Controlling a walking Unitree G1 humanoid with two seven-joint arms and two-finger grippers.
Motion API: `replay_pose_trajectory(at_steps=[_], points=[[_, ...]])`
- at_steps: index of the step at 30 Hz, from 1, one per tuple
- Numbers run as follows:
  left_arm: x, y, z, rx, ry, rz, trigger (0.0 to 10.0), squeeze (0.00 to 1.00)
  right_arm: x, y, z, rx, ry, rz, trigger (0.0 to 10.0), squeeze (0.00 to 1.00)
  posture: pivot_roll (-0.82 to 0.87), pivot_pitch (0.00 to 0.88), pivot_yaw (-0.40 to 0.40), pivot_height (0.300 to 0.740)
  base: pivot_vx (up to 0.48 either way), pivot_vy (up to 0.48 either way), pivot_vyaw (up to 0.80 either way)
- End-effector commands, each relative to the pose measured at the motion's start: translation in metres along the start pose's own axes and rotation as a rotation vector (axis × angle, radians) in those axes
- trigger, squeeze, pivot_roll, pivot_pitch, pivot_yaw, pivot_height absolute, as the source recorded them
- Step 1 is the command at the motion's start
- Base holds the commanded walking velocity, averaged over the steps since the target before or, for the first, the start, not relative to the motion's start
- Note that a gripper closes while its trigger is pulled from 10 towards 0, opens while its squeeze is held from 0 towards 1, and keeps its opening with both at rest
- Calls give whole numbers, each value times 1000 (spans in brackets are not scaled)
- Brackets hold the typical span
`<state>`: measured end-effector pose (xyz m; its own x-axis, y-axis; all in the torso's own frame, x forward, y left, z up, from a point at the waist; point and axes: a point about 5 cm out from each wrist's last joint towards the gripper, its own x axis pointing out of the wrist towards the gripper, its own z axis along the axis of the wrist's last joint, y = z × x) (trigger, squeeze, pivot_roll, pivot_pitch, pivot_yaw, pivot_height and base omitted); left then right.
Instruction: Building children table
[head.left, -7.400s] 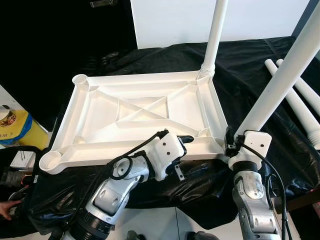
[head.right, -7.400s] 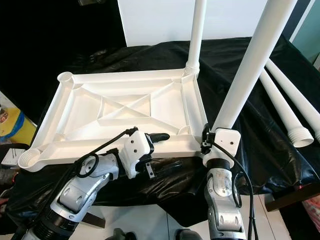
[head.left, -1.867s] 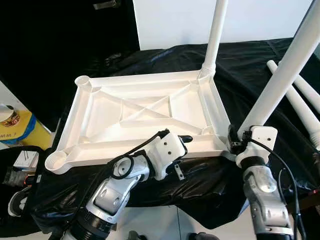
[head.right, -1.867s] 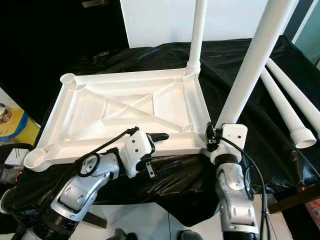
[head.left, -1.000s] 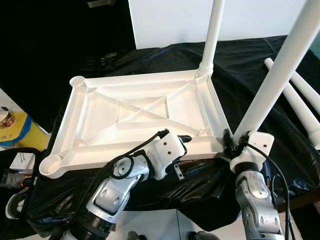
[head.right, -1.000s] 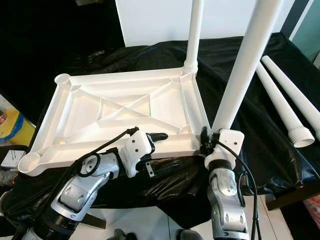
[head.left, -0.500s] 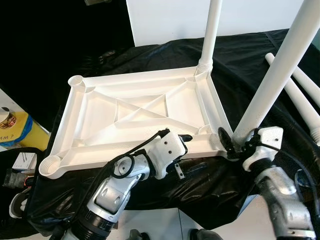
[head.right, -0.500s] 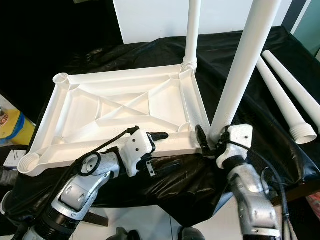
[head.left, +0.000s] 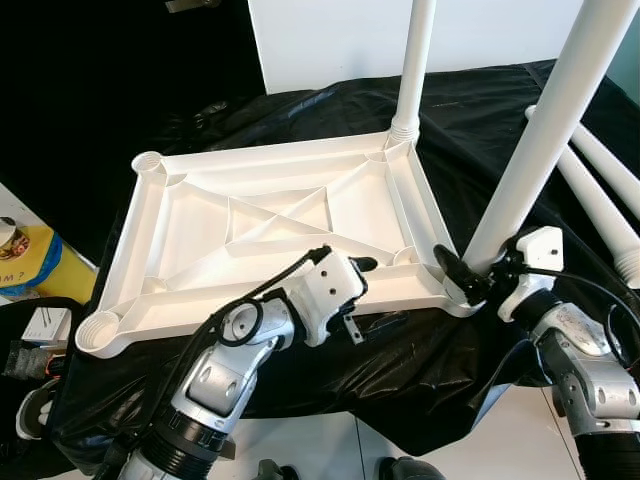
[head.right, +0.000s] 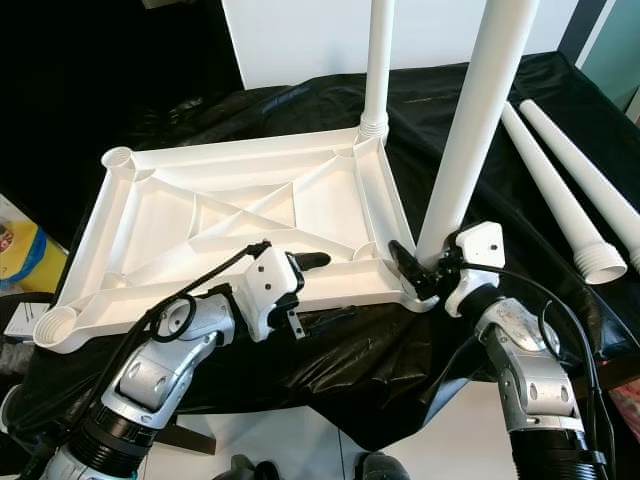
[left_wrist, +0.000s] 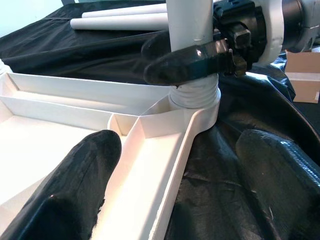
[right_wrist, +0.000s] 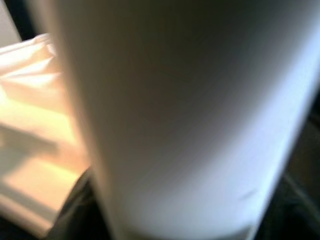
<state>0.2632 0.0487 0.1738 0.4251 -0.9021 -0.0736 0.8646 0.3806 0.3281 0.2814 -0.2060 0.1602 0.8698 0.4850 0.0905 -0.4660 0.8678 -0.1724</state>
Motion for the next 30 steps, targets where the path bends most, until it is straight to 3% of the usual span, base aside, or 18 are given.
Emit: replay_pose_trajectory(at_steps=[1, 8, 9, 18, 25, 30], points=[[0, 0, -5, -2, 16, 25, 10000, 0, 1, 4, -5, 15, 14, 44, 0, 0, -178, 141, 52, 740, 0, 0, 0], [-2, 1, -6, -2, 19, 29, 10000, 0, 0, 5, -20, 41, 70, 50, 0, 0, -176, 130, 55, 740, 0, 0, 0], [-3, 2, -7, -5, 21, 33, 10000, 0, -1, 6, -24, 34, 95, 30, 10000, 0, -178, 127, 55, 740, 0, 0, 0], [-4, 14, -15, -60, 68, 89, 10000, 0, -4, 3, -38, 84, 126, -236, 10000, 0, -184, 128, 50, 740, 0, 0, 0], [-8, 23, -19, -85, 90, 134, 10000, 0, -8, 12, -43, 145, 137, -459, 10000, 0, -187, 122, 50, 740, 0, 0, 0], [-8, 39, -30, -68, 170, 203, 10000, 0, -9, 26, -48, 168, 160, -677, 10000, 0, -186, 108, 70, 740, 0, 0, 0]])
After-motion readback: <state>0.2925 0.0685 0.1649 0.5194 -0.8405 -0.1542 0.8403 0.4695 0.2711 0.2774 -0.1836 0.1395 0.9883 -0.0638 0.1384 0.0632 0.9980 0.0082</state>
